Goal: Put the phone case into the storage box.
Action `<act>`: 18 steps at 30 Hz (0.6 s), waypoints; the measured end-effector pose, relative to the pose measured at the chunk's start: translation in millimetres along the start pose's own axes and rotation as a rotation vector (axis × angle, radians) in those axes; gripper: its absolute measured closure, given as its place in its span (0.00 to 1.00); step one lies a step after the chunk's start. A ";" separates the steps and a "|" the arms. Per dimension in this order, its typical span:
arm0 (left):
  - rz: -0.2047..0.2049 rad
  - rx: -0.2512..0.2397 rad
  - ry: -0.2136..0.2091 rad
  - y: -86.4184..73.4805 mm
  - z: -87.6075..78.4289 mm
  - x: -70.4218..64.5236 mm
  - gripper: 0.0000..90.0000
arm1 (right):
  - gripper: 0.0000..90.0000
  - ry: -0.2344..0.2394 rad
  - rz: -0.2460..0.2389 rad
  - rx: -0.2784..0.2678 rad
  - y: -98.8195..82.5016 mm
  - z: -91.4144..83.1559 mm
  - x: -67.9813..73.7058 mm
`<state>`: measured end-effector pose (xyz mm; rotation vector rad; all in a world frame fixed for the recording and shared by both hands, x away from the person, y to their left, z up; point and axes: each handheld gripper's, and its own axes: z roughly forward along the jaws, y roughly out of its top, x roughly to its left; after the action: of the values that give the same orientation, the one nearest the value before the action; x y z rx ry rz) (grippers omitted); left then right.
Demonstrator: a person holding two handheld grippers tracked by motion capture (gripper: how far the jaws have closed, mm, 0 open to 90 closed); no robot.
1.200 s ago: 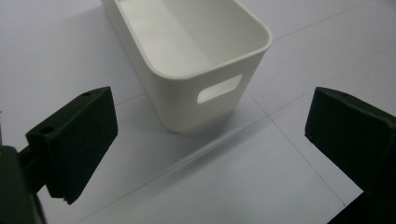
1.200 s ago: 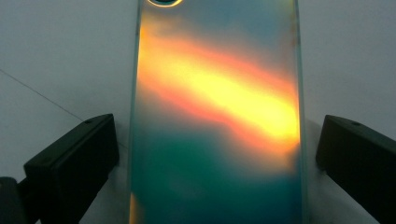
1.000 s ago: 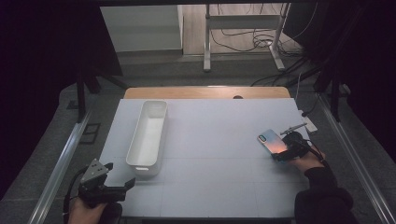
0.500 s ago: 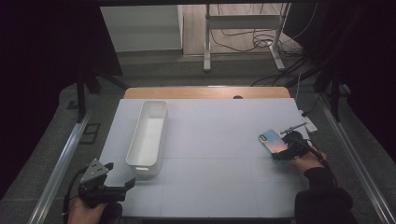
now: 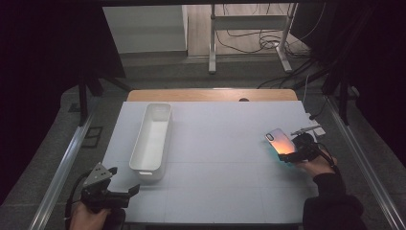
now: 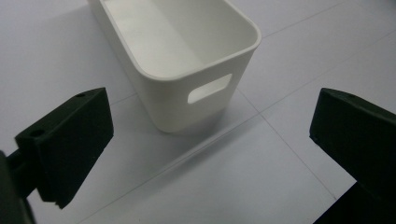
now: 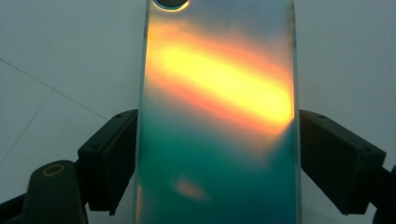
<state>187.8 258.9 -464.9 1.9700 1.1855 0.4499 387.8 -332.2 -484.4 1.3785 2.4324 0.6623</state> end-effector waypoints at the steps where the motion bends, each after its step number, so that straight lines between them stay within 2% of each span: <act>1: -0.001 0.000 -0.001 0.2 0.1 0.0 0.00 | 0.19 0.006 0.001 -0.010 0.4 -1.3 1.0; 6: -0.004 -0.016 -0.022 2.1 0.2 -0.9 0.00 | 0.19 0.013 -0.006 -0.032 0.7 -5.4 3.9; 14: 0.027 -0.022 -0.067 13.2 3.3 -10.2 0.00 | 0.19 0.043 -0.026 -0.073 1.3 -13.8 10.5; 18: 0.021 -0.033 -0.092 17.7 4.6 -12.6 0.00 | 0.19 0.056 -0.029 -0.090 1.6 -18.0 13.8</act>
<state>194.8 241.4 -453.1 1.9552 1.0940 0.3834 373.9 -324.3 -468.2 1.3043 2.4287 0.8031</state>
